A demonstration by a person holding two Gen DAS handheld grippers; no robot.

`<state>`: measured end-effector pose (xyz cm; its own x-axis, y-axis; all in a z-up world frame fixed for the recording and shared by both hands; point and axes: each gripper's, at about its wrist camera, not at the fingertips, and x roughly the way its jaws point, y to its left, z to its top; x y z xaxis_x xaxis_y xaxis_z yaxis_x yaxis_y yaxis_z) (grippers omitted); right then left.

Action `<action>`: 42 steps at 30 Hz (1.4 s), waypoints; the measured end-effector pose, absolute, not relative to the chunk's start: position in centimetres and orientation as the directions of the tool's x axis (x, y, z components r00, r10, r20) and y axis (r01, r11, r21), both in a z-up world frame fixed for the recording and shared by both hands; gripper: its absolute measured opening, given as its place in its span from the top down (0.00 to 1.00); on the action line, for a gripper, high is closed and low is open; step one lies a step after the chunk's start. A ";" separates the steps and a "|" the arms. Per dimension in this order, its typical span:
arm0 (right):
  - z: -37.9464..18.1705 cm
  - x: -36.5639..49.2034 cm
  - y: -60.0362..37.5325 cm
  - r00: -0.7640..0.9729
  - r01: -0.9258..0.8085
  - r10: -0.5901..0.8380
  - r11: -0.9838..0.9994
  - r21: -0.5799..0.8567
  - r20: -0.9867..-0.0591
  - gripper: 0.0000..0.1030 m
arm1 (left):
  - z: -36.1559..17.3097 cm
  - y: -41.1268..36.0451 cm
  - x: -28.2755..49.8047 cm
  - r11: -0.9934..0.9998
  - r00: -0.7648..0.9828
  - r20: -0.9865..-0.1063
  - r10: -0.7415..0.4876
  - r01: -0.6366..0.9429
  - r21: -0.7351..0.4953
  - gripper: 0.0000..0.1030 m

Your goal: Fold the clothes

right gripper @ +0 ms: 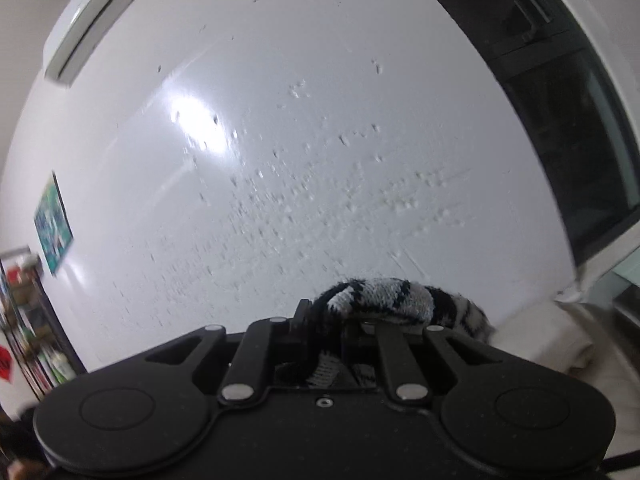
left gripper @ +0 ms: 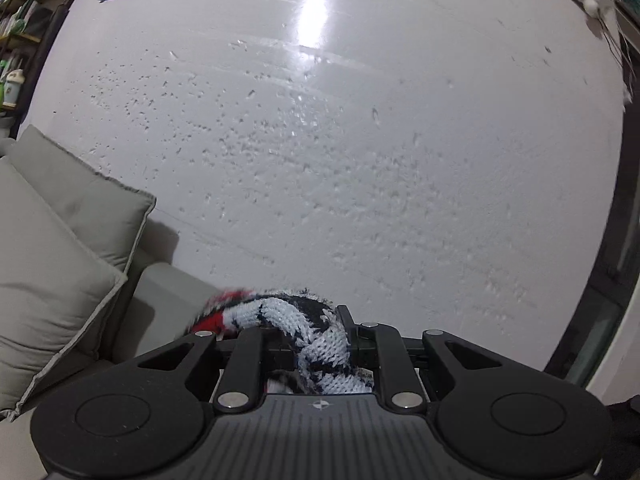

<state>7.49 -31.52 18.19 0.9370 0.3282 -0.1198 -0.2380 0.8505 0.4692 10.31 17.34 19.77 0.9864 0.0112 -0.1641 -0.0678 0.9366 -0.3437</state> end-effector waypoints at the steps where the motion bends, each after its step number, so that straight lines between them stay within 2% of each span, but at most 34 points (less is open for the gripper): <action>1: 16.0 7.1 -31.5 0.934 -0.212 0.317 0.863 0.458 -0.165 0.88 | 17.8 17.1 10.1 0.941 0.982 -0.190 0.010 -0.073 -0.329 0.85; 3: 10.6 7.0 -31.0 0.911 -0.152 0.295 0.889 0.432 -0.287 0.87 | 12.8 16.4 9.9 0.952 0.961 -0.274 0.025 -0.106 -0.286 0.85; 8: -5.8 7.3 -29.3 0.745 0.025 0.280 0.895 0.445 -0.606 0.87 | -4.2 17.0 9.6 0.933 0.810 -0.580 0.087 -0.270 -0.237 0.84; 10: -11.9 7.0 -28.4 0.647 0.071 0.288 0.899 0.432 -0.706 0.87 | -10.5 17.7 10.1 0.924 0.711 -0.693 0.117 -0.334 -0.186 0.83; 12: -16.1 6.8 -27.6 0.555 0.089 0.305 0.903 0.420 -0.774 0.87 | -14.7 18.0 9.9 0.913 0.630 -0.767 0.118 -0.374 -0.166 0.83; 14: -17.5 6.4 -27.1 0.540 0.081 0.279 0.922 0.378 -0.794 0.87 | -15.8 17.7 9.0 0.920 0.630 -0.761 0.155 -0.373 -0.121 0.82; 16: -15.5 8.2 -26.5 0.550 0.062 0.289 0.922 0.383 -0.784 0.87 | -15.4 17.6 8.5 0.926 0.641 -0.749 0.164 -0.362 -0.107 0.82; 20: -14.0 8.3 -27.4 0.584 0.054 0.316 0.904 0.424 -0.748 0.87 | -12.8 16.7 6.8 0.925 0.681 -0.710 0.177 -0.363 -0.117 0.82; 24: -13.6 6.8 -28.5 0.590 0.067 0.366 0.866 0.496 -0.719 0.87 | -11.5 16.7 6.8 0.923 0.691 -0.680 0.245 -0.380 -0.054 0.82; 27: -15.6 7.5 -27.6 0.521 0.071 0.357 0.887 0.456 -0.775 0.86 | -13.7 17.1 8.0 0.925 0.592 -0.771 0.234 -0.379 -0.011 0.75; 30: -17.5 7.8 -27.8 0.459 0.097 0.361 0.888 0.450 -0.811 0.75 | -14.5 15.4 7.0 0.938 0.569 -0.780 0.260 -0.339 0.065 0.68; 32: -16.8 7.6 -28.3 0.461 0.089 0.374 0.883 0.461 -0.804 0.57 | -14.2 13.9 5.7 0.937 0.571 -0.761 0.307 -0.322 0.136 0.63; 33: -16.0 7.3 -28.6 0.465 0.075 0.369 0.890 0.451 -0.805 0.53 | -13.9 13.3 5.0 0.934 0.570 -0.754 0.326 -0.317 0.164 0.63; 35: -14.1 6.6 -29.1 0.474 0.044 0.353 0.906 0.422 -0.807 0.36 | -12.8 12.5 3.4 0.932 0.571 -0.750 0.334 -0.320 0.171 0.61; 36: -13.2 6.2 -29.5 0.484 0.033 0.348 0.910 0.414 -0.803 0.32 | -12.3 12.1 2.6 0.931 0.572 -0.748 0.337 -0.322 0.173 0.60; 37: -12.2 5.8 -29.9 0.496 0.023 0.344 0.913 0.408 -0.798 0.26 | -11.9 11.7 1.9 0.933 0.574 -0.749 0.330 -0.321 0.164 0.54; 40: -10.6 4.3 -32.0 0.543 0.036 0.339 0.905 0.425 -0.768 0.24 | -10.7 10.4 0.5 0.951 0.598 -0.755 0.268 -0.291 0.106 0.39; 42: -10.3 4.1 -33.2 0.584 0.057 0.331 0.894 0.445 -0.741 0.30 | -10.5 9.2 0.6 0.966 0.617 -0.757 0.215 -0.247 0.073 0.37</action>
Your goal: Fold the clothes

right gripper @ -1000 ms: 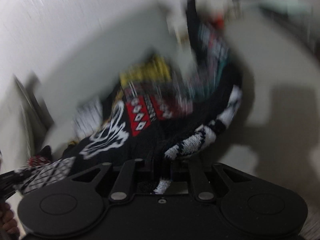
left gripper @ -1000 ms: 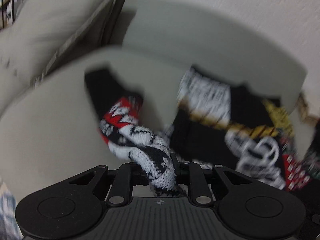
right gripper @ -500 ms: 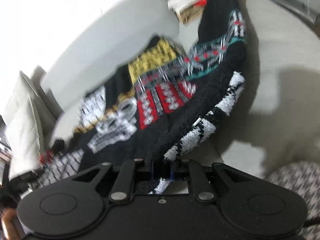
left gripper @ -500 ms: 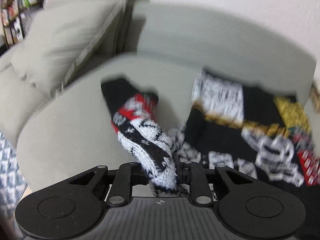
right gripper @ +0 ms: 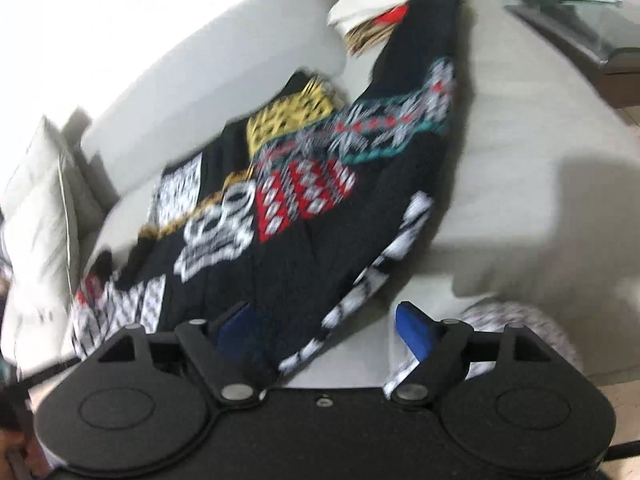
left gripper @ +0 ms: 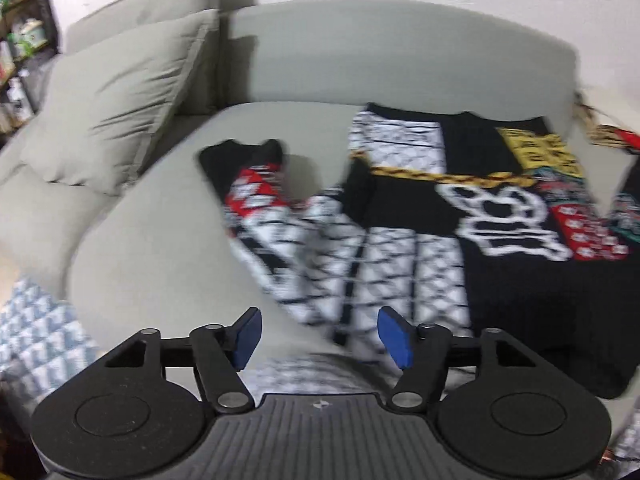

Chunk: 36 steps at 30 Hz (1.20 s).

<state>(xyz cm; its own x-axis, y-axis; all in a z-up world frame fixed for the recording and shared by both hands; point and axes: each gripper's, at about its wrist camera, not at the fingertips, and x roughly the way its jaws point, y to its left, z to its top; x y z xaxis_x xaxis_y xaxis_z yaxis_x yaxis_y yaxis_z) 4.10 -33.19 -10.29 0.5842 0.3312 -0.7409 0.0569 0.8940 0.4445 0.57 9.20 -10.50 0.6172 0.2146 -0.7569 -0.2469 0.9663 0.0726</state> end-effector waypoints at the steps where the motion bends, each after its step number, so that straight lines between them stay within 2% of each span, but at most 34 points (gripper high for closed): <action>1: -10.3 4.4 -33.4 0.601 0.052 0.328 0.894 0.445 -0.729 0.52 | -10.7 8.4 1.0 0.972 0.628 -0.752 0.201 -0.221 0.075 0.37; 2: -10.4 4.9 -33.2 0.607 0.044 0.327 0.896 0.441 -0.724 0.70 | -10.8 7.7 1.6 0.977 0.637 -0.747 0.189 -0.196 0.080 0.41; 3: -10.7 5.6 -32.7 0.606 0.034 0.328 0.899 0.436 -0.724 0.74 | -11.2 6.9 2.6 0.980 0.640 -0.746 0.185 -0.174 0.093 0.44; 4: -11.1 6.5 -32.0 0.606 0.013 0.327 0.907 0.420 -0.726 0.75 | -11.6 6.0 3.4 0.983 0.641 -0.747 0.175 -0.154 0.098 0.53; 5: -11.4 7.3 -31.2 0.605 -0.010 0.325 0.916 0.401 -0.727 0.75 | -11.9 5.1 4.3 0.988 0.643 -0.750 0.154 -0.123 0.098 0.66; 6: -11.6 8.2 -30.0 0.607 -0.033 0.308 0.931 0.364 -0.732 0.75 | -12.2 4.2 5.0 0.991 0.644 -0.754 0.133 -0.092 0.096 0.68; 10: -14.0 11.6 -26.9 0.604 -0.005 0.118 0.990 0.144 -0.788 0.75 | -13.7 1.7 6.8 0.992 0.645 -0.756 0.116 -0.045 0.115 0.67; 11: -14.7 12.4 -26.5 0.601 0.013 0.060 0.996 0.085 -0.797 0.81 | -14.7 1.7 7.2 0.990 0.605 -0.785 0.133 -0.048 0.131 0.68; 13: -17.1 13.6 -27.2 0.485 0.104 0.031 0.990 0.093 -0.874 0.91 | -16.7 1.6 7.8 0.986 0.527 -0.834 0.163 -0.051 0.160 0.69; 16: -17.4 13.2 -27.9 0.437 0.126 0.082 0.980 0.151 -0.896 0.93 | -16.9 2.0 6.7 0.987 0.544 -0.825 0.151 -0.039 0.155 0.67; 18: -16.1 12.5 -28.8 0.464 0.127 0.141 0.966 0.224 -0.874 0.89 | -16.1 2.4 6.6 0.991 0.545 -0.829 0.128 -0.042 0.126 0.67; 20: -14.8 11.8 -29.8 0.497 0.128 0.204 0.944 0.303 -0.843 0.70 | -15.0 2.9 6.4 0.994 0.569 -0.816 0.104 -0.047 0.094 0.66; 21: -13.8 11.4 -30.6 0.538 0.134 0.230 0.926 0.352 -0.811 0.65 | -14.3 2.9 6.4 0.995 0.586 -0.804 0.095 -0.048 0.083 0.65; 26: -9.3 11.5 -36.4 0.737 0.186 0.210 0.851 0.491 -0.643 0.46 | -11.2 2.6 7.4 0.997 0.632 -0.771 0.080 -0.049 0.063 0.45; 31: -9.5 15.1 -41.6 0.775 0.292 0.142 0.783 0.549 -0.615 0.45 | -9.5 1.1 9.2 0.998 0.638 -0.768 0.055 -0.030 0.046 0.40; 36: -12.8 19.3 -46.3 0.780 0.415 0.116 0.639 0.647 -0.615 0.46 | -9.9 -0.5 9.6 0.999 0.625 -0.780 0.031 0.006 0.044 0.38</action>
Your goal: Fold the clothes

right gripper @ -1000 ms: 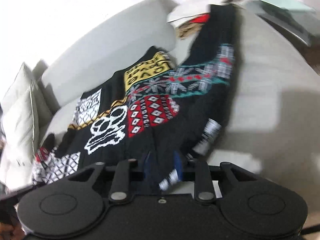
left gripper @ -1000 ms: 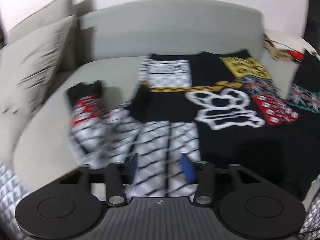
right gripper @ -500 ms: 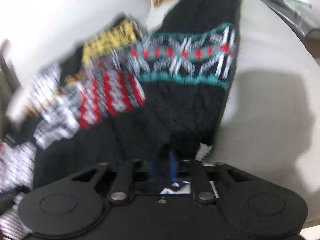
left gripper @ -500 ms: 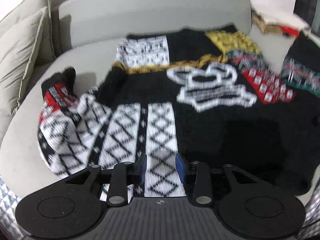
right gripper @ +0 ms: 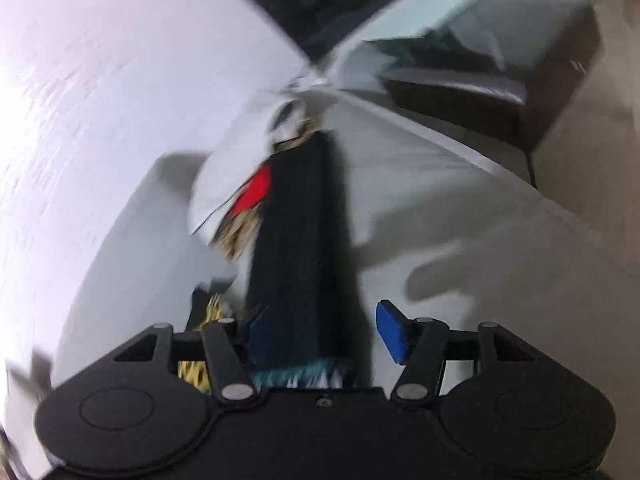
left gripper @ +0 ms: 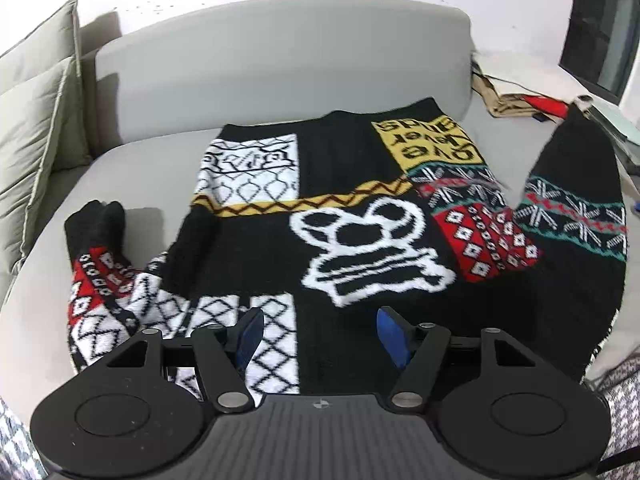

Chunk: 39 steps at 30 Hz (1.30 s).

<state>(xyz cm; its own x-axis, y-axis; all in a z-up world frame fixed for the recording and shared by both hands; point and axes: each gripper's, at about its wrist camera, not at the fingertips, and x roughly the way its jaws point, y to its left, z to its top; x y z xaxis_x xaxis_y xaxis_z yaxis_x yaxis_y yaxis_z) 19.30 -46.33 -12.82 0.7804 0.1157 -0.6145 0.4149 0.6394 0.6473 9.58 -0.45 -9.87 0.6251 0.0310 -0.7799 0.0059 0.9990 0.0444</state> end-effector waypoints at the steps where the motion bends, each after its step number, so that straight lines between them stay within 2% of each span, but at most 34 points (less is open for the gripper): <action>1: -13.4 20.2 -47.0 0.781 0.421 0.113 0.629 0.653 -0.614 0.47 | -9.9 -0.5 9.5 0.999 0.624 -0.781 0.028 0.004 0.039 0.38; 3: -14.3 21.8 -47.5 0.793 0.417 0.116 0.613 0.671 -0.599 0.50 | -10.1 -0.6 9.2 1.000 0.622 -0.783 0.024 -0.002 0.029 0.38; 5: -15.1 23.4 -47.9 0.805 0.410 0.119 0.597 0.690 -0.581 0.64 | -10.4 -0.6 9.0 1.000 0.615 -0.788 0.029 -0.011 0.028 0.37; 9: -16.0 25.9 -48.2 0.816 0.400 0.148 0.553 0.731 -0.558 0.65 | -10.8 -0.7 8.8 0.998 0.598 -0.799 0.057 -0.031 0.048 0.37; 10: -15.6 26.1 -48.0 0.814 0.396 0.139 0.578 0.713 -0.565 0.72 | -10.7 -0.7 8.8 0.998 0.598 -0.799 0.064 -0.038 0.051 0.37; 11: -15.0 26.2 -47.6 0.811 0.391 0.125 0.611 0.688 -0.572 0.92 | -10.6 -0.7 8.8 0.998 0.597 -0.799 0.070 -0.045 0.054 0.37; 14: -12.9 25.9 -46.8 0.817 0.378 0.057 0.699 0.607 -0.574 0.92 | -10.1 -1.0 8.6 0.997 0.607 -0.791 0.078 -0.049 0.061 0.37; 18: -10.0 21.6 -50.1 0.848 0.483 -0.158 0.624 0.614 -0.506 0.93 | -9.6 -1.3 8.1 0.998 0.617 -0.784 0.066 -0.043 0.050 0.37; 22: -11.7 17.9 -53.9 0.774 0.614 -0.242 0.511 0.601 -0.585 0.93 | -10.0 -0.6 7.1 0.999 0.614 -0.788 0.045 -0.027 0.036 0.37; 24: -13.1 17.0 -53.9 0.736 0.643 -0.226 0.528 0.555 -0.638 0.92 | -10.5 0.1 6.8 0.999 0.600 -0.799 0.035 -0.028 0.023 0.37; 27: -12.8 15.8 -52.4 0.718 0.623 -0.169 0.588 0.516 -0.675 0.82 | -10.8 1.6 6.1 0.998 0.600 -0.799 0.048 -0.055 0.018 0.37; 29: -11.8 14.6 -51.1 0.723 0.594 -0.138 0.625 0.507 -0.676 0.62 | -10.7 2.6 5.6 0.997 0.609 -0.791 0.067 -0.077 0.025 0.37; 33: -7.0 10.8 -46.3 0.798 0.438 -0.037 0.721 0.537 -0.601 0.49 | -9.8 5.1 4.2 0.994 0.637 -0.766 0.084 -0.112 0.015 0.35; 34: -5.8 9.6 -44.7 0.816 0.385 -0.001 0.747 0.542 -0.578 0.42 | -9.6 5.8 3.7 0.992 0.645 -0.759 0.091 -0.125 0.012 0.34; 35: -4.7 8.5 -43.3 0.829 0.334 0.034 0.771 0.542 -0.559 0.39 | -9.5 6.7 3.3 0.990 0.652 -0.752 0.097 -0.144 0.003 0.34; 39: -1.9 5.8 -37.1 0.845 0.119 0.207 0.826 0.551 -0.493 0.38 | -9.7 11.7 1.5 0.964 0.673 -0.730 0.117 -0.254 -0.079 0.36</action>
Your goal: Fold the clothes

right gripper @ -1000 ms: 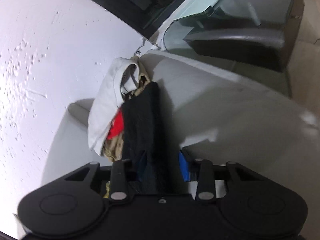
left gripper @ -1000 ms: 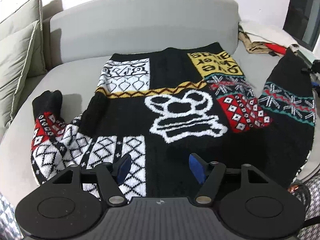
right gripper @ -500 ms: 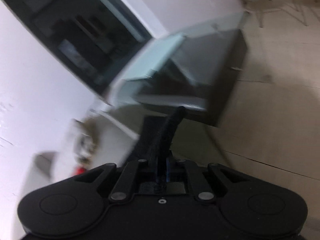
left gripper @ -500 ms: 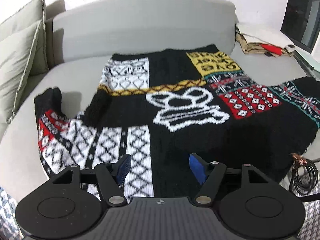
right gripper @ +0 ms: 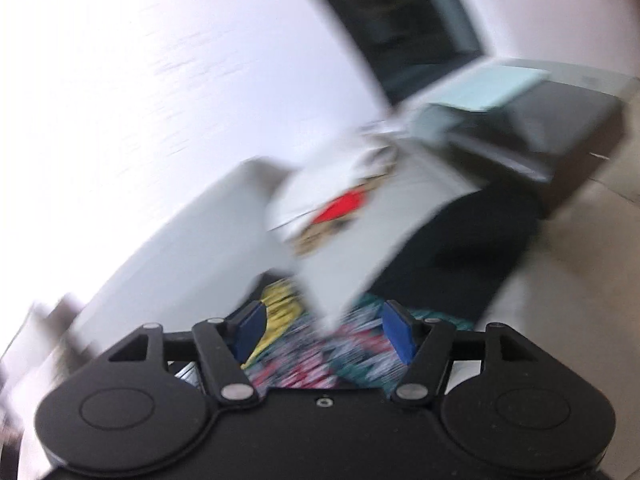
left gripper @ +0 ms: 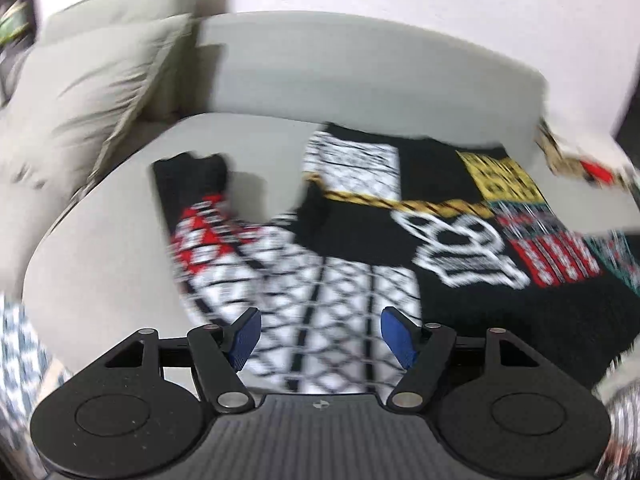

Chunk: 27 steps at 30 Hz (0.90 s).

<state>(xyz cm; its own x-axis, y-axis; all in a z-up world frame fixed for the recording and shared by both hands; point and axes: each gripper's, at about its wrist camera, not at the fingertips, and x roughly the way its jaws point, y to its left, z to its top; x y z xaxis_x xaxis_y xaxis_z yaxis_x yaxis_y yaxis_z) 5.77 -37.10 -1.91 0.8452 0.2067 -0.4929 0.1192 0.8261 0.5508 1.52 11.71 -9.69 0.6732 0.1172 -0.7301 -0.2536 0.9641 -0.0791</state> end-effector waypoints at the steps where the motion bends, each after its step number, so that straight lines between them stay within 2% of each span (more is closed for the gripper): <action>1: -1.6 5.4 -35.7 0.841 0.074 0.249 0.826 0.559 -0.480 0.37 | -9.9 13.3 0.9 0.950 0.676 -0.726 0.123 -0.291 -0.111 0.40; 5: -2.1 5.9 -30.0 0.792 -0.051 0.389 0.810 0.584 -0.471 0.36 | -11.2 19.9 -0.7 0.873 0.682 -0.718 0.138 -0.426 -0.237 0.45; 10: -4.4 7.5 -21.4 0.665 -0.120 0.514 0.790 0.602 -0.542 0.36 | -13.3 26.8 -0.5 0.783 0.693 -0.706 0.146 -0.517 -0.345 0.46; 14: -5.6 7.9 -13.7 0.564 -0.199 0.555 0.810 0.551 -0.612 0.36 | -17.0 32.2 2.0 0.678 0.717 -0.697 -0.022 -0.501 -0.537 0.45; 18: -5.7 7.6 -9.0 0.520 -0.270 0.560 0.824 0.498 -0.644 0.36 | -20.3 35.9 4.8 0.530 0.771 -0.619 -0.151 -0.465 -0.709 0.43; 22: -4.8 6.9 -7.0 0.549 -0.321 0.534 0.845 0.427 -0.643 0.36 | -20.6 37.2 8.5 0.525 0.785 -0.601 -0.148 -0.453 -0.720 0.30; 27: -4.6 7.1 -6.3 0.573 -0.309 0.512 0.858 0.410 -0.640 0.36 | -21.3 38.9 13.6 0.532 0.774 -0.619 -0.131 -0.472 -0.703 0.32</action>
